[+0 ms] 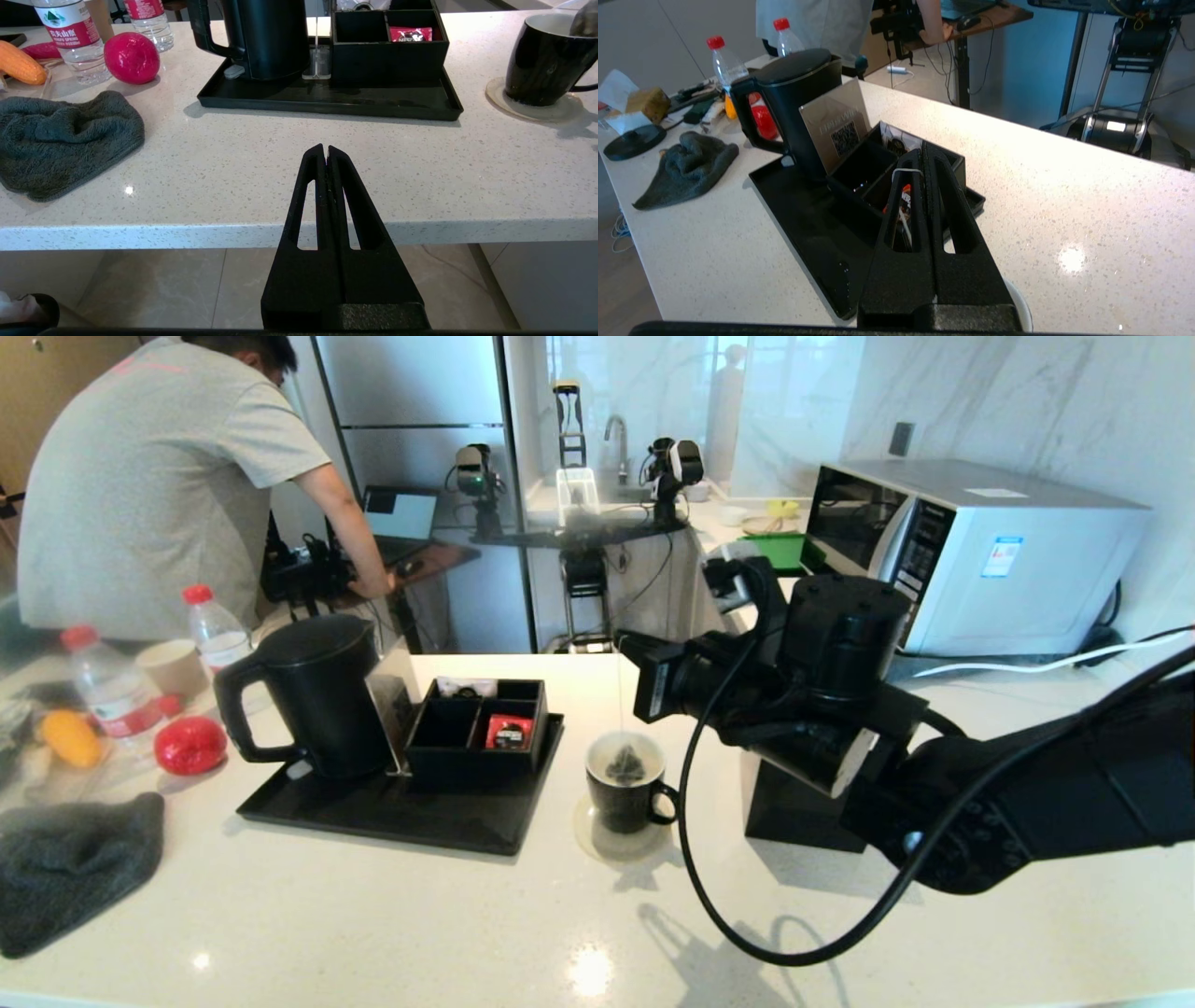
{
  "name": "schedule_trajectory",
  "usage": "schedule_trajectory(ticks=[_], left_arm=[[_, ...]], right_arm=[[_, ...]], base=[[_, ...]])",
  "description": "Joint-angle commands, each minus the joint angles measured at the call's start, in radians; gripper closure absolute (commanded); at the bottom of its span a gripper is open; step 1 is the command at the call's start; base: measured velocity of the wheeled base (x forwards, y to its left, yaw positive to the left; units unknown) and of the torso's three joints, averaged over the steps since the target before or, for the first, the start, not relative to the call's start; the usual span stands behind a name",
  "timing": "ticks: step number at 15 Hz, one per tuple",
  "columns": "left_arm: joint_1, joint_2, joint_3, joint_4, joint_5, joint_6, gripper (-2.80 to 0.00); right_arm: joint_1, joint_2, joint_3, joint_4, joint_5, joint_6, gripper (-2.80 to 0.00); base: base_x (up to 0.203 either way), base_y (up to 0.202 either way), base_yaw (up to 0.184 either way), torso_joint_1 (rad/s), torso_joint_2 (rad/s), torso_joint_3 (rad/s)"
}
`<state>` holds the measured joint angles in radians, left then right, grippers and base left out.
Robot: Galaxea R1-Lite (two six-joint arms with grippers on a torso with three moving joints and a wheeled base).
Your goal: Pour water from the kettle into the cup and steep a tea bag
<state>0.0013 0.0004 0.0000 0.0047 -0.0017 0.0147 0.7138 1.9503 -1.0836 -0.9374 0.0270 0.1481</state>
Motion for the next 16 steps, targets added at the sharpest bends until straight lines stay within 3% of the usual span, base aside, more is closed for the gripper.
schedule_trajectory(ticks=[1,16], left_arm=[[0.000,0.000,0.000,0.000,0.000,0.001,0.00],[0.000,0.000,0.000,0.000,0.000,0.000,0.00]], right_arm=[[0.007,0.041,0.005,-0.010,0.001,-0.005,0.00],[0.005,0.113,0.021,-0.034,0.001,-0.018,0.00]], base=[[0.000,0.000,0.000,0.000,0.00,0.000],[0.000,0.000,0.000,0.000,0.00,0.000]])
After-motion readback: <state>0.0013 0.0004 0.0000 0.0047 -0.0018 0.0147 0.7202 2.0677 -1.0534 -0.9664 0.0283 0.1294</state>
